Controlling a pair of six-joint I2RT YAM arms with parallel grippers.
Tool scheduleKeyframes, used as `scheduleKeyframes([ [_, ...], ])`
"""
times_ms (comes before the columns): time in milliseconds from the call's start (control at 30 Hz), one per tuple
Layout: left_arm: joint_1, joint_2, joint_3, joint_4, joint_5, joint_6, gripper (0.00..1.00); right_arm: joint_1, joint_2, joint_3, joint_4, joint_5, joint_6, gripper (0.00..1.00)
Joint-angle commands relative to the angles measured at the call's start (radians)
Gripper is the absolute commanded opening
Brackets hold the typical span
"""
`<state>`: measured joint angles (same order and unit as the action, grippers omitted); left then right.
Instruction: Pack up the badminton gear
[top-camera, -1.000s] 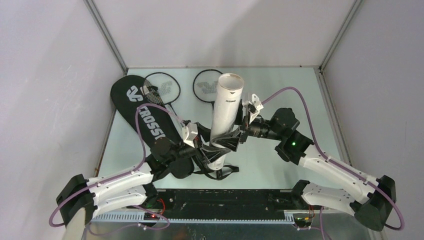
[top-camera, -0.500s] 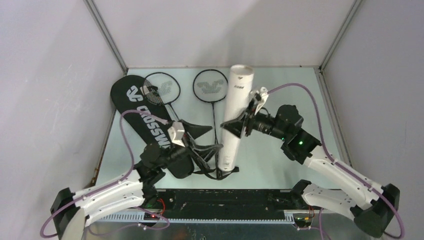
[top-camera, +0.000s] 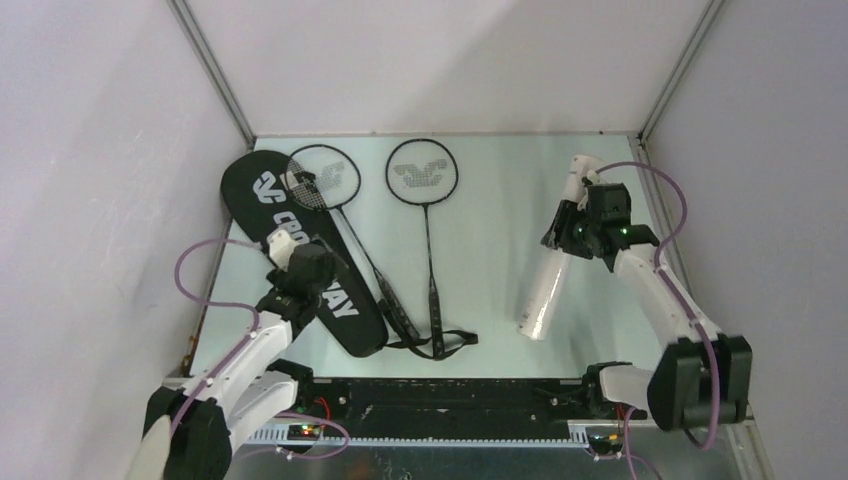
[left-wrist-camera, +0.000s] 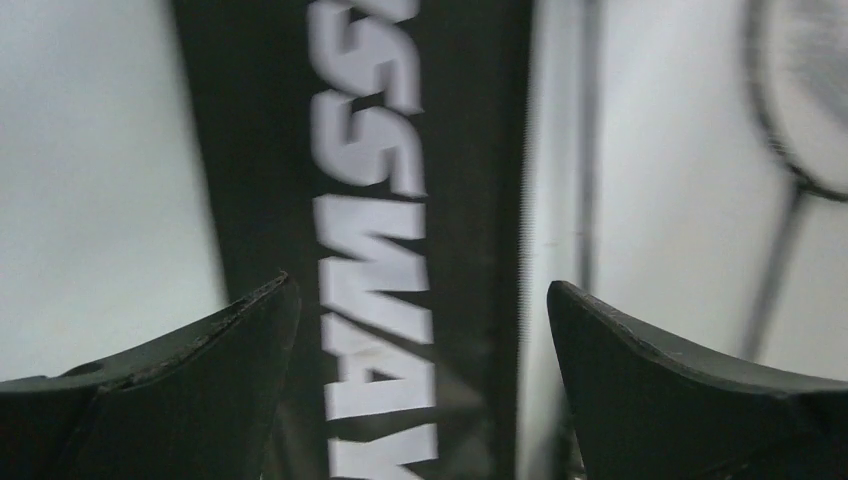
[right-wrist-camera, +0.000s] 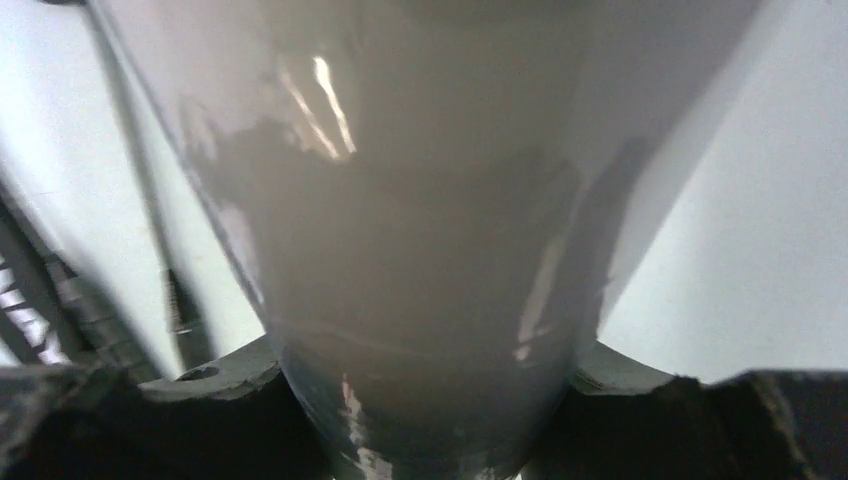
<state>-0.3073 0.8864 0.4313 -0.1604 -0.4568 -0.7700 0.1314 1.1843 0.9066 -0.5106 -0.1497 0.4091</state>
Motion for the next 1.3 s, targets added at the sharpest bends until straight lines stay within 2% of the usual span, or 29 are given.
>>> scheduleKeyframes([
  [0,0.067,0.037,0.002,-0.158,-0.180,-0.190,1.00,-0.053,0.169,0.066,-0.044,0.035,-0.048,0.48],
  [133,0.102,0.049,-0.020,-0.180,-0.225,-0.239,1.00,-0.060,0.348,0.150,-0.055,0.056,-0.079,0.49],
  [267,0.158,0.072,-0.063,-0.084,-0.133,-0.234,1.00,-0.058,0.460,0.190,-0.072,0.080,-0.086,0.51],
  [367,0.203,0.123,-0.068,-0.039,-0.078,-0.229,1.00,-0.058,0.492,0.192,-0.064,0.092,-0.077,0.64],
  [400,0.212,0.150,-0.066,-0.030,-0.064,-0.220,0.93,-0.058,0.493,0.192,-0.063,0.095,-0.075,0.71],
  [433,0.224,0.163,-0.065,0.003,-0.031,-0.187,0.90,-0.059,0.492,0.193,-0.064,0.097,-0.074,0.75],
  [467,0.228,0.182,-0.065,0.020,-0.019,-0.173,0.88,-0.058,0.491,0.193,-0.066,0.099,-0.071,0.82],
  [500,0.233,0.190,-0.064,0.054,0.005,-0.154,0.88,-0.057,0.483,0.193,-0.068,0.106,-0.065,0.87],
  [533,0.235,0.205,-0.064,0.073,0.020,-0.143,0.88,-0.056,0.478,0.193,-0.071,0.112,-0.063,0.96],
  [567,0.240,0.224,-0.063,0.108,0.048,-0.129,0.89,-0.051,0.469,0.193,-0.072,0.124,-0.060,0.98],
  [633,0.247,0.260,-0.053,0.143,0.093,-0.118,0.88,-0.039,0.450,0.192,-0.077,0.139,-0.060,0.99],
  [900,0.257,0.409,0.056,0.111,0.179,-0.086,0.64,0.021,0.347,0.192,-0.079,0.149,-0.072,1.00],
  [1100,0.257,0.449,0.101,0.082,0.176,-0.048,0.41,0.140,0.206,0.185,-0.058,0.202,-0.093,0.99],
  [1267,0.256,0.458,0.111,0.077,0.187,-0.017,0.33,0.257,0.094,0.164,-0.034,0.172,-0.126,0.99],
])
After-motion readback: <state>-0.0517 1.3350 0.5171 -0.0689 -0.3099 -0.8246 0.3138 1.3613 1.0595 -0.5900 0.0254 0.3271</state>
